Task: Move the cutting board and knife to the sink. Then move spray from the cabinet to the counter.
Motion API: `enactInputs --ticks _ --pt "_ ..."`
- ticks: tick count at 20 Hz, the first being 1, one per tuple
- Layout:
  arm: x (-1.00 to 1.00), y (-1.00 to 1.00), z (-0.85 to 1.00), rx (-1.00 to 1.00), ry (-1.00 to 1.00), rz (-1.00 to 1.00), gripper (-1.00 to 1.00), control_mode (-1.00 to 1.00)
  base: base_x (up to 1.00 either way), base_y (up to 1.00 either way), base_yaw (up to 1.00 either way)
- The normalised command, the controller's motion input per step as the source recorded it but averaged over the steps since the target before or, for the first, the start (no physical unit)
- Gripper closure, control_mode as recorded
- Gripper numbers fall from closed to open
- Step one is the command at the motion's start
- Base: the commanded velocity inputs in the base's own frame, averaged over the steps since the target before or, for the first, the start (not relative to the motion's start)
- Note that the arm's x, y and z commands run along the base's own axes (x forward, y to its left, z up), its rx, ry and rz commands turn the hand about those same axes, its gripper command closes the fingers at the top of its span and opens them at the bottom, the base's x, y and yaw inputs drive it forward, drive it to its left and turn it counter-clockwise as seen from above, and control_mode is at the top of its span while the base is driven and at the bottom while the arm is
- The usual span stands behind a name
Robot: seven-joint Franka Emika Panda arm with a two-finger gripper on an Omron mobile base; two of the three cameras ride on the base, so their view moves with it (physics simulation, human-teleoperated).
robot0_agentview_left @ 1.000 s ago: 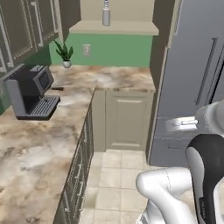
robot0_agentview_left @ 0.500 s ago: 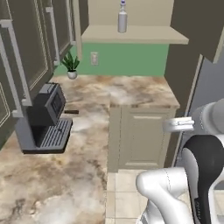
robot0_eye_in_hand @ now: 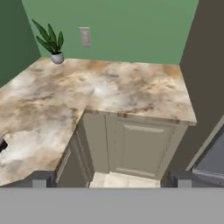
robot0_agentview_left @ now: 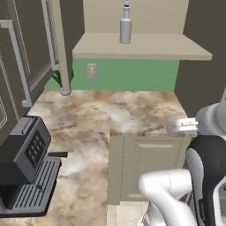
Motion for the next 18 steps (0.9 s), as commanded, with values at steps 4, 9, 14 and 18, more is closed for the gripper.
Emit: enactInputs --ticks 4,9,14,18 --pt "0.00 0.00 0.00 0.00 0.00 0.00 -1.00 1.00 1.00 0.00 0.00" --pt "0.00 0.00 0.00 0.00 0.00 0.00 -1.00 1.00 0.99 0.17 -0.01" --pt "0.00 0.00 0.00 0.00 0.00 0.00 -1.00 1.00 0.09 0.29 0.16" --pt "0.00 0.00 0.00 0.00 0.00 0.00 -1.00 1.00 0.00 0.07 0.37"
